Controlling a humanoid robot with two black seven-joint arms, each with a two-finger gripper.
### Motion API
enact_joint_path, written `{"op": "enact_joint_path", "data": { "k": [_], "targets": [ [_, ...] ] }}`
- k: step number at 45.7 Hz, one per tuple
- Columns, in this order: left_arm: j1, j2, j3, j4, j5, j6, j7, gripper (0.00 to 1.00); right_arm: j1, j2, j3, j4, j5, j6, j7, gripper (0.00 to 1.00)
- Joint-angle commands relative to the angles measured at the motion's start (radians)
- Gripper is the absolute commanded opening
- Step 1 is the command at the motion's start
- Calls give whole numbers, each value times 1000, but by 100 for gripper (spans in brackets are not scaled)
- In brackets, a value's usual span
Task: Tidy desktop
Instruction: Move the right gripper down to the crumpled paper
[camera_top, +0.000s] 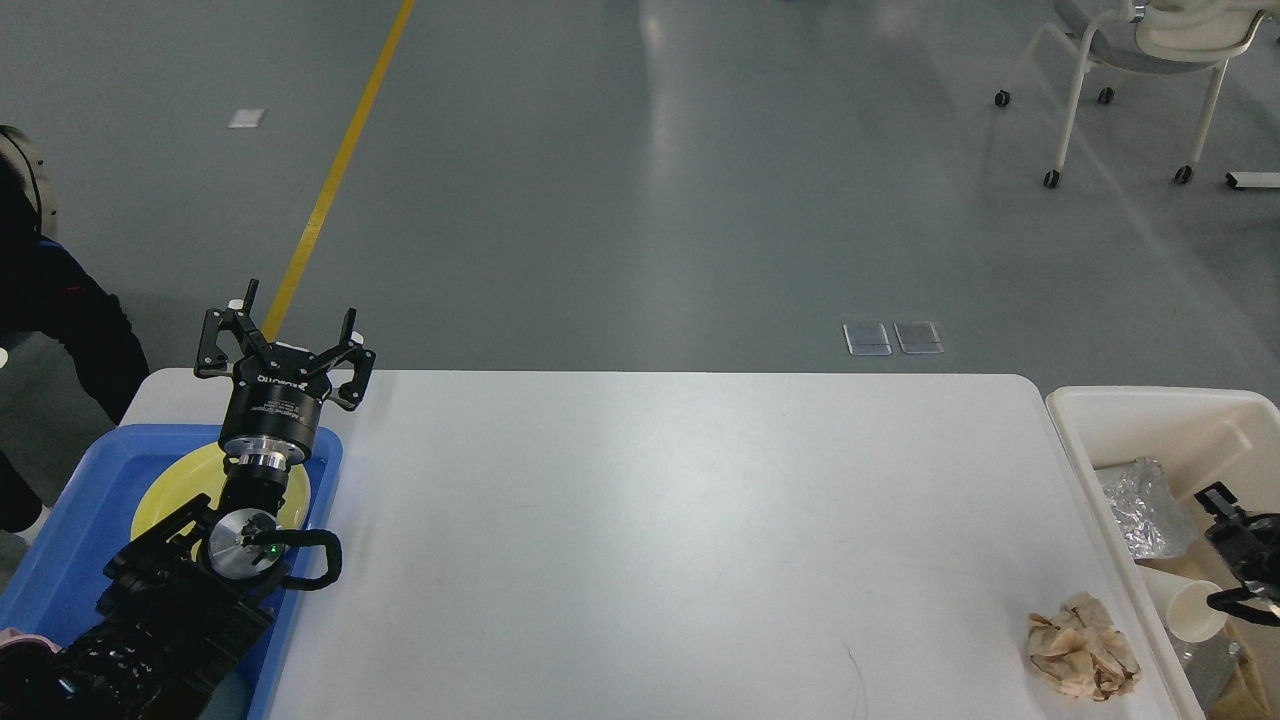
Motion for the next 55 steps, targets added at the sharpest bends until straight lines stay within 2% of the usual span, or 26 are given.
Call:
{"op": "enact_joint_path", "data": {
  "k": [1,8,14,18,25,31,32,34,41,50,55],
  "targets": [
    [-2,0,0,0,0,0,0,97,94,-36,0,146,1,18,-2,100],
    [0,0,0,0,0,0,0,97,425,-256,-12,604,-7,92,-4,100],
    [-2,0,0,0,0,0,0,97,682,-273,-66,763,-14,260,-1,100],
    [-2,0,0,0,0,0,0,97,844,-284,-165,933,-19,354,-2,100],
    [-2,0,0,0,0,0,0,97,1165,-289,-366,1293,-50,415,-1,100],
    [-2,0,0,0,0,0,0,97,1370,-287,-448,1536,-50,455,4,100],
    [-2,0,0,0,0,0,0,97,1415,-287,-455,1592,-48,490,5,100],
    [-2,0,0,0,0,0,0,97,1421,-289,-462,1599,-48,515,5,100],
    [-2,-1,0,0,0,0,0,97,1362,-307,-526,1551,-68,505,5,100],
    [-2,-1,0,0,0,0,0,97,1138,-442,-525,1377,-126,440,5,100],
    [-2,-1,0,0,0,0,0,97,1047,-536,-523,1350,-140,439,4,100]
  ]
}}
